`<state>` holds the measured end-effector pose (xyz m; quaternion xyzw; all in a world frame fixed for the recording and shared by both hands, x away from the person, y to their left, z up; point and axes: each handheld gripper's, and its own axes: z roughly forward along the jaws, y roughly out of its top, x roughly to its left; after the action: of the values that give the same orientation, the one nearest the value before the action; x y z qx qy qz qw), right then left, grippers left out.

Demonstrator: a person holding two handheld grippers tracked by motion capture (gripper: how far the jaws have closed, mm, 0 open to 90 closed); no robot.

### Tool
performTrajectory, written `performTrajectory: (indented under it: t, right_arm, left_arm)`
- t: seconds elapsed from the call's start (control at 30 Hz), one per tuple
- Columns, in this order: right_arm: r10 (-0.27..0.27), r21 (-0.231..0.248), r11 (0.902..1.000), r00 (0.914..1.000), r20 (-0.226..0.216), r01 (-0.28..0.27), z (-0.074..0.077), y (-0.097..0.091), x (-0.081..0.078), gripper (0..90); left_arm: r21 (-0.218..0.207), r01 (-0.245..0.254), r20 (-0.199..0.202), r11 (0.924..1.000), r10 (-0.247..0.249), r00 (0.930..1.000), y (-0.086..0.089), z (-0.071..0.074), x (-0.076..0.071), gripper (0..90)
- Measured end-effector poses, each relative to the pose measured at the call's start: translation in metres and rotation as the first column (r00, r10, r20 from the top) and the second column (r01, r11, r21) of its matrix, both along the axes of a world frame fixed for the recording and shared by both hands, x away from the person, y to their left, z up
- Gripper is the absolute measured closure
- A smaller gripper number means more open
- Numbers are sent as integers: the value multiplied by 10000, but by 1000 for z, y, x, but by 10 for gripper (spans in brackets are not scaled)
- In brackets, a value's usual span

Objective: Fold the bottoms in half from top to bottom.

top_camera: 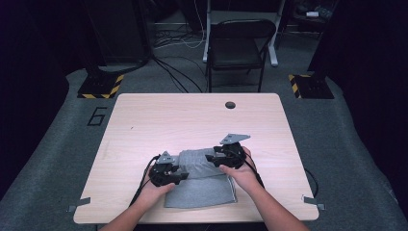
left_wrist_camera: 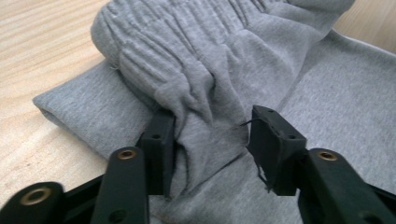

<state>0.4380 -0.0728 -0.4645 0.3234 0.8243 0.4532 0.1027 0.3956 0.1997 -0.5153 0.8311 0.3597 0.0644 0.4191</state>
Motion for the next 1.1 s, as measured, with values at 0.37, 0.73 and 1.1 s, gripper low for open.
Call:
performTrajectory:
  t: [0.37,0.73,1.1]
  right_arm:
    - [204,-131,9997,9998,-38,-204,0,8,17,462]
    - [789,-8,9969,9954,-539,-790,0,-4,0,588]
    - [1160,-369,9922,9898,-824,-1193,-11,-9,-23,584]
  left_arm:
    - [-206,-114,15,9997,114,9999,5,3,-2,448]
    - [-317,-704,64,9970,706,9975,16,12,0,429]
    - [-163,-1123,122,9935,1125,9936,24,19,5,425]
